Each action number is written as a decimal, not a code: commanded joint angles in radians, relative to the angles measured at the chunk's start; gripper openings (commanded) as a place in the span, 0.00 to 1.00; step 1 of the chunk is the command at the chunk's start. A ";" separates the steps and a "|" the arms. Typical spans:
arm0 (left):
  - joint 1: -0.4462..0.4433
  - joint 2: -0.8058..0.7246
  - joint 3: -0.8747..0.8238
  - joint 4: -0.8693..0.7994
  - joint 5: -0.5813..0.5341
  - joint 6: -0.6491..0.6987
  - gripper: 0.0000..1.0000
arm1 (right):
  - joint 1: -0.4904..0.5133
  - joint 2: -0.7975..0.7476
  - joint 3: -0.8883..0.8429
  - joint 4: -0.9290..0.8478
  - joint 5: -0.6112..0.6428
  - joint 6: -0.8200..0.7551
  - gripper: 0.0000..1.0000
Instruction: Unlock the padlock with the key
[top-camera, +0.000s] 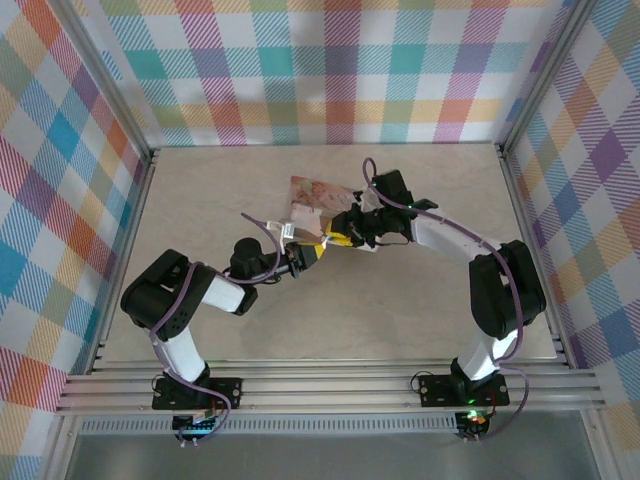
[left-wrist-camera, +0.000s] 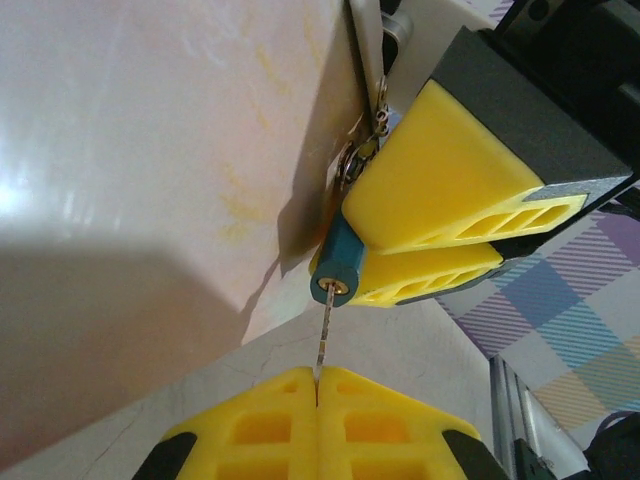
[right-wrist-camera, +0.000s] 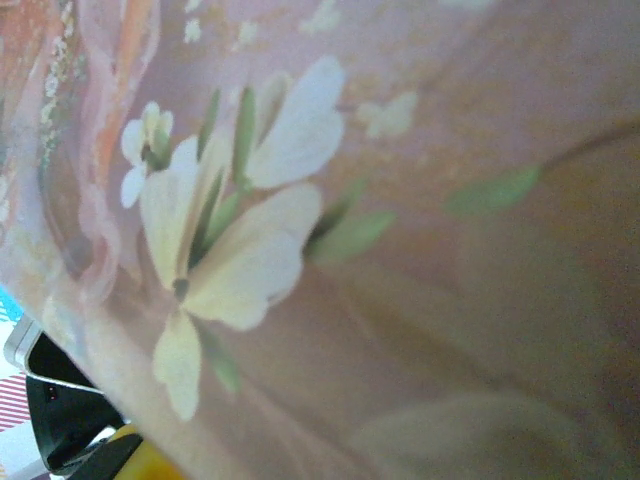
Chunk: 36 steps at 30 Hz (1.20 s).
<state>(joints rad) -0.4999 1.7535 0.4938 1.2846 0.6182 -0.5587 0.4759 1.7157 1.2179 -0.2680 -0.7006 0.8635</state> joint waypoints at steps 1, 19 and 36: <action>-0.009 -0.006 0.060 0.068 0.022 -0.023 0.00 | 0.035 0.000 -0.013 0.000 -0.114 -0.024 0.00; -0.015 -0.069 0.037 -0.087 -0.021 0.141 0.00 | 0.037 -0.004 0.008 -0.172 -0.046 -0.141 0.00; -0.052 -0.122 0.019 -0.103 -0.109 0.214 0.00 | 0.050 0.022 0.015 -0.172 -0.088 -0.099 0.00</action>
<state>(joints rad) -0.5392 1.6909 0.4942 1.1099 0.5575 -0.3836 0.4816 1.7168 1.2194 -0.3782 -0.6632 0.7444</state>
